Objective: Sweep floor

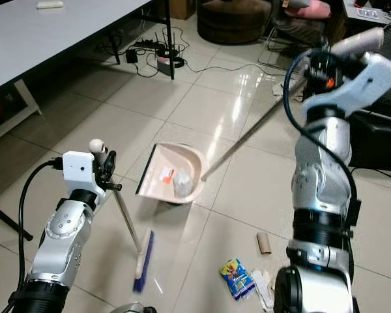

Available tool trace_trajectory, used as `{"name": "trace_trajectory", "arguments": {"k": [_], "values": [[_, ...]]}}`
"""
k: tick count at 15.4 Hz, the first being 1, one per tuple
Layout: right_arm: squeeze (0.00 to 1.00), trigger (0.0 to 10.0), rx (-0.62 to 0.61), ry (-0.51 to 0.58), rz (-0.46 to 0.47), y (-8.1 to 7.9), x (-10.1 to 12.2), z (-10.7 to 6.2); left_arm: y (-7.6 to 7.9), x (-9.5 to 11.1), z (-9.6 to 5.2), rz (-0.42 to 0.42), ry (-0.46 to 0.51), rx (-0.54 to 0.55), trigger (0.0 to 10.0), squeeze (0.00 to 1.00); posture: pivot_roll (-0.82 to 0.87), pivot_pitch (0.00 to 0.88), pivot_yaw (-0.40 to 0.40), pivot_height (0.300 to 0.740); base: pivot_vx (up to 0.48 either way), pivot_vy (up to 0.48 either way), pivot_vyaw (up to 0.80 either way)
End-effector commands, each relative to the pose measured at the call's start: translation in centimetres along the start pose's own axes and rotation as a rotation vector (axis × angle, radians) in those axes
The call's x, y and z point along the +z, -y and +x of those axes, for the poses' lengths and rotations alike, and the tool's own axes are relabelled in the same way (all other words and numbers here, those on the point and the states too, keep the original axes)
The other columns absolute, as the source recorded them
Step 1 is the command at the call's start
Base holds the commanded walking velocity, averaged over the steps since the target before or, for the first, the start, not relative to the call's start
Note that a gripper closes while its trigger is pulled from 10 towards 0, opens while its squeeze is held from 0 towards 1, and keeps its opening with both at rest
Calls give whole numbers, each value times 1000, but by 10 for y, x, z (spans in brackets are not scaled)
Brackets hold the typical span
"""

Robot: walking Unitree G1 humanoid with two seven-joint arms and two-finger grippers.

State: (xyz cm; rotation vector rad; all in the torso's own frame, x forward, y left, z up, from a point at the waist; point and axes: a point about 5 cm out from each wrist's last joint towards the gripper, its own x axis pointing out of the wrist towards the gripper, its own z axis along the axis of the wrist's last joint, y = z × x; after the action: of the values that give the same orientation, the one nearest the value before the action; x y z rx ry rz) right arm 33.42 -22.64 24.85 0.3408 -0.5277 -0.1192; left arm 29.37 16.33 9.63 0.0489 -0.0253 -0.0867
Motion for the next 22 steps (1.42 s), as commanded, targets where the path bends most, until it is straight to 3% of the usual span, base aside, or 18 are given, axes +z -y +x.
{"name": "trace_trajectory", "arguments": {"k": [1,3,8,17,22], "values": [[0,10000,29,77,2,-7,15,2,1,9,3,15,39,-16,10000,0,2,5,25,740,435,0,0],[0,10000,49,72,-34,-9,14,1,1,10,3,16,42,-20,10000,0,2,5,26,740,433,0,0],[0,10000,56,77,-25,-11,15,3,1,11,5,15,49,-20,10000,0,4,1,25,740,434,0,654],[0,10000,29,85,0,-6,16,2,2,9,3,20,43,-23,10000,0,2,1,24,740,434,0,0],[0,10000,-4,95,59,1,18,1,2,8,3,20,41,-29,10000,0,1,2,27,740,434,0,0]]}}
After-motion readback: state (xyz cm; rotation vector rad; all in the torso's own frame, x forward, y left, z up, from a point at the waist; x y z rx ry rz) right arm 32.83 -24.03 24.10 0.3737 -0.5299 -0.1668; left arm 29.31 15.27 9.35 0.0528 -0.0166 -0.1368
